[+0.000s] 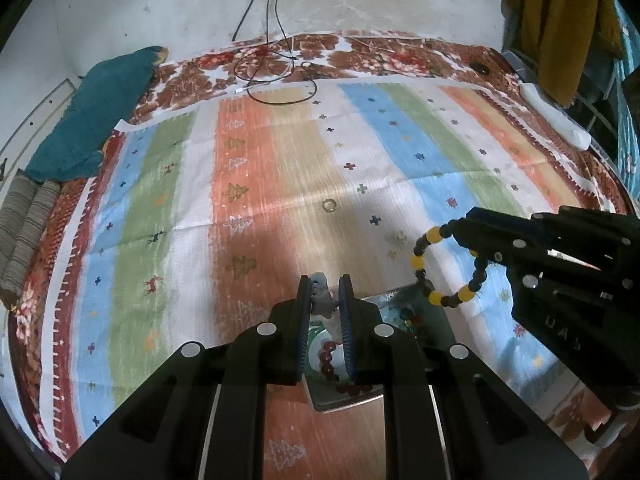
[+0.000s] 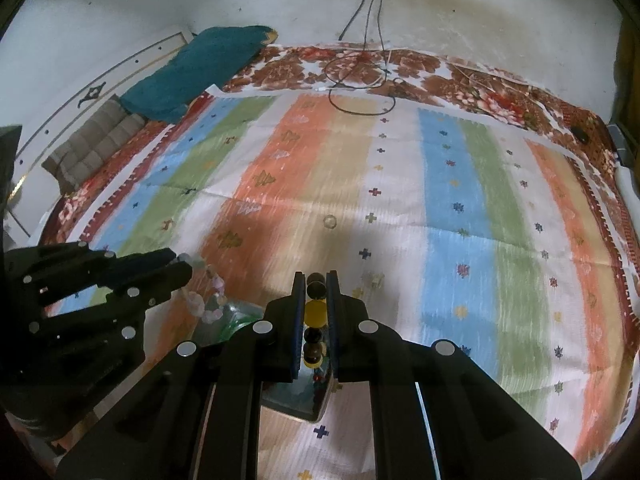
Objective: Organize jewelry
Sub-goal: 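Lower both bracelets into the tin and open both grippers, then move both open grippers toward the clear ring and gold ring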
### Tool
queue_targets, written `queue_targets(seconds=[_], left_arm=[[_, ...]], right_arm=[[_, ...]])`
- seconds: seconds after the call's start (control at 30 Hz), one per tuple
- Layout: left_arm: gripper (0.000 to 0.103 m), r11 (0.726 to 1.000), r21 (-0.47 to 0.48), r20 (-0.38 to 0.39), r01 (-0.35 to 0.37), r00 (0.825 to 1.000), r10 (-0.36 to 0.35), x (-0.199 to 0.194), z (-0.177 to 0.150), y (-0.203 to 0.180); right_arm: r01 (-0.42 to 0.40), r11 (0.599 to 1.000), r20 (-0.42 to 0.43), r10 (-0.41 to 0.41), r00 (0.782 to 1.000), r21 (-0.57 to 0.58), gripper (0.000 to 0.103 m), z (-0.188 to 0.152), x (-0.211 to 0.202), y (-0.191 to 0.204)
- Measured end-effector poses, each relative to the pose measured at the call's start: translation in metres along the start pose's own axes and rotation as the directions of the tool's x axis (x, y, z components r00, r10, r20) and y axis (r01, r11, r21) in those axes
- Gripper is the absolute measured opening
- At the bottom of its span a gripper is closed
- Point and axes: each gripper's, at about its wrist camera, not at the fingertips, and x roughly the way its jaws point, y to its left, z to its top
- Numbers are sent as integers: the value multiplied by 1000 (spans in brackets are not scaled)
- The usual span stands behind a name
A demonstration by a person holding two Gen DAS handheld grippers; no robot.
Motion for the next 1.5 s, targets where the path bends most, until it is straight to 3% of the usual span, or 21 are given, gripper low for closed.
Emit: queue_targets(seconds=[0.8, 0.87, 0.93, 1.1, 1.17, 1.5], left_arm=[[15, 1000, -3, -7, 4, 1000, -4, -12, -23, -3], [23, 1000, -17, -12, -8, 1000, 7, -10, -22, 0], [27, 999, -39, -16, -17, 1000, 16, -8, -21, 5], [33, 996, -87, -31, -17, 999, 14, -1, -16, 17], [42, 995, -103, -35, -15, 999, 11, 3, -13, 20], [45, 992, -124, -39, 8, 999, -13, 25, 8, 22]], right_arm=[[4, 1000, -28, -4, 1000, 0, 11, -27, -9, 10], [12, 1000, -33, -12, 999, 12, 19, -26, -8, 8], [29, 999, -36, -28, 999, 35, 36, -26, -7, 2], [61, 996, -70, -56, 996, 69, 37, -25, 2, -11], [71, 994, -91, -64, 994, 79, 37, -24, 8, -15], [102, 990, -140, -88, 986, 94, 39, -17, 28, -26]])
